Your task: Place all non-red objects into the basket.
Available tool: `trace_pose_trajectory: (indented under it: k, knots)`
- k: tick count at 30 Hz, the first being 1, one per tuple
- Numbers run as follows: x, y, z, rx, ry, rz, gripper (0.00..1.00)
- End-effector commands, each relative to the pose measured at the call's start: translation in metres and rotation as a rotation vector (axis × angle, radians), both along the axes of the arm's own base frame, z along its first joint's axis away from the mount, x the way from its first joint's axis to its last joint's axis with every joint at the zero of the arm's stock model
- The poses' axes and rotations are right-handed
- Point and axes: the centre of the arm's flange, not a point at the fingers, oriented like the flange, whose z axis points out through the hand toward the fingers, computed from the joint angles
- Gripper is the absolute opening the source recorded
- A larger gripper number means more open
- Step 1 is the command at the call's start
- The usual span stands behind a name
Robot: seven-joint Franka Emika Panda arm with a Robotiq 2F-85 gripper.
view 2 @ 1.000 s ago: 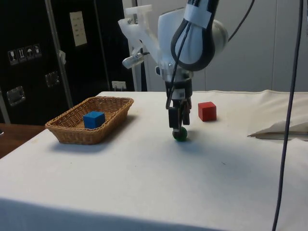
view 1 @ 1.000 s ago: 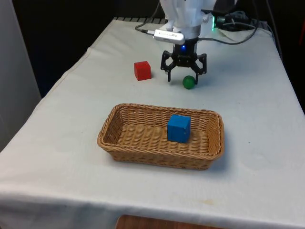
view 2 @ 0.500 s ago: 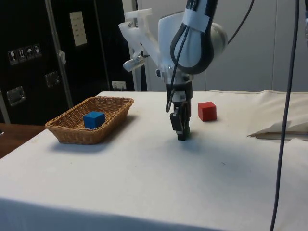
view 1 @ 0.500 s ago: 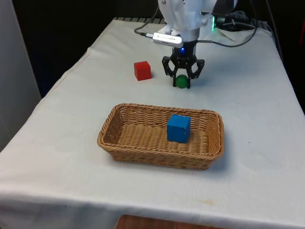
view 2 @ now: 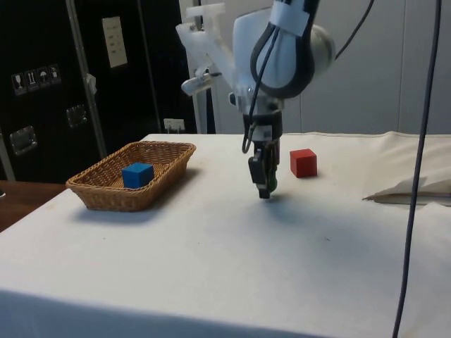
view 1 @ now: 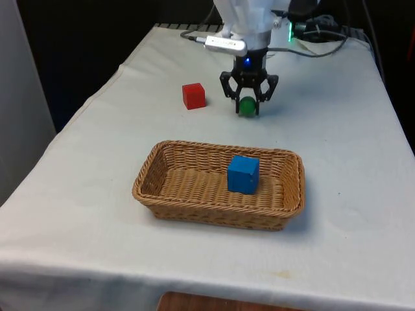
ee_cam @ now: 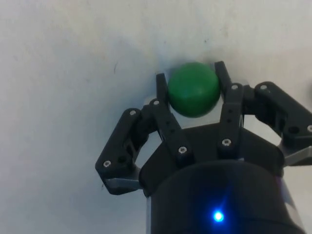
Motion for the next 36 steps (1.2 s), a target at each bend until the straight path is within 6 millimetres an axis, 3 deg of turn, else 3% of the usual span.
trace_pose_trajectory:
  k: [1, 19, 25, 36]
  knots:
    - [-0.001, 0.0, 0.003, 0.005, -0.002, -0.001, 0.0]
    - [-0.008, -0.003, 0.062, 0.061, -0.028, 0.009, 0.0]
    - [0.0, -0.003, 0.084, 0.089, -0.05, 0.015, 0.0]
    - [0.039, -0.012, 0.123, 0.111, -0.047, 0.019, 0.0]
